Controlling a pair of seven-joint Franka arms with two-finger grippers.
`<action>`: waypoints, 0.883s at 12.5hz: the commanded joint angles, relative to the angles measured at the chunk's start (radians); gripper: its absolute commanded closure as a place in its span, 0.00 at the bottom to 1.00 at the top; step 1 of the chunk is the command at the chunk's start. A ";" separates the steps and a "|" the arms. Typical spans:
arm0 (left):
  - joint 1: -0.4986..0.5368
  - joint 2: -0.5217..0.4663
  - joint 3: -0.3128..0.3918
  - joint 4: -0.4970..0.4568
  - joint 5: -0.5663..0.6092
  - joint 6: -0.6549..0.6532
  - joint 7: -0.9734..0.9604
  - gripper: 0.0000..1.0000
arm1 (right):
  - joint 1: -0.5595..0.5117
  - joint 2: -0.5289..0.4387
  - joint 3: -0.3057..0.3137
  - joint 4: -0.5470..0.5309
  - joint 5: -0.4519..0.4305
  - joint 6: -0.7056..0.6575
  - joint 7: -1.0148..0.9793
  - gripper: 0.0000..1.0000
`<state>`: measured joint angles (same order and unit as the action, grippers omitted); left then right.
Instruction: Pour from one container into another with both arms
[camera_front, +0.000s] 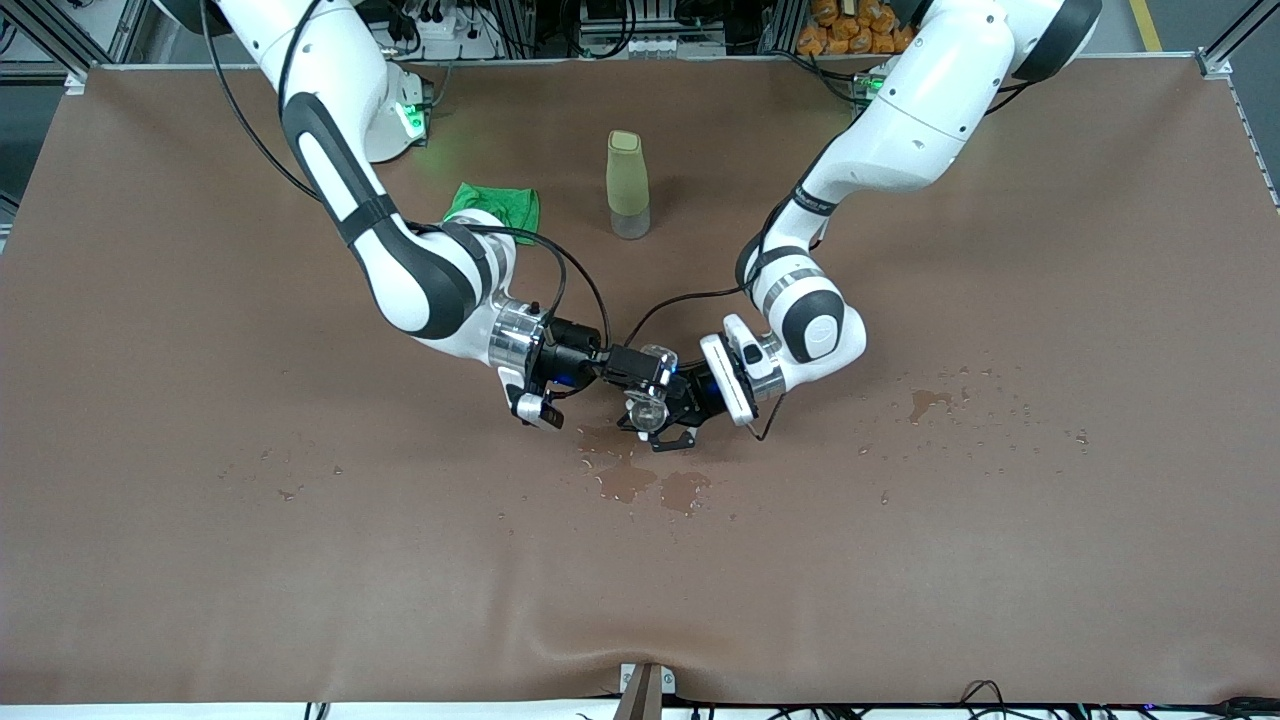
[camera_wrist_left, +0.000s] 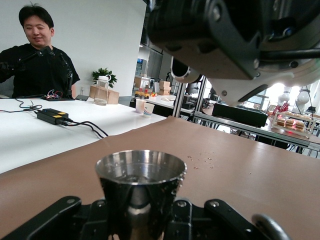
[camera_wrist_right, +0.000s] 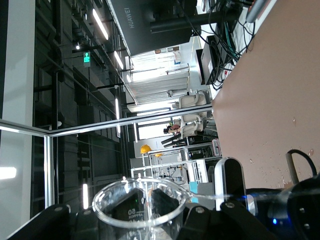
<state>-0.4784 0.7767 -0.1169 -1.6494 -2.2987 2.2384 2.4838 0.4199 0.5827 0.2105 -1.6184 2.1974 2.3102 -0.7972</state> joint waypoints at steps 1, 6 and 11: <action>-0.016 0.012 0.006 0.025 -0.047 0.014 0.024 1.00 | 0.014 0.002 -0.006 0.011 0.027 0.008 0.062 1.00; -0.016 0.012 0.006 0.025 -0.050 0.014 0.024 1.00 | 0.011 -0.004 -0.010 0.008 0.016 0.021 0.119 1.00; -0.017 0.012 0.006 0.025 -0.048 0.014 0.024 1.00 | -0.013 -0.047 -0.039 -0.005 -0.251 0.219 0.098 1.00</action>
<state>-0.4793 0.7769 -0.1169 -1.6494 -2.3052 2.2384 2.4838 0.4166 0.5701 0.1810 -1.6127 2.0457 2.4479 -0.6986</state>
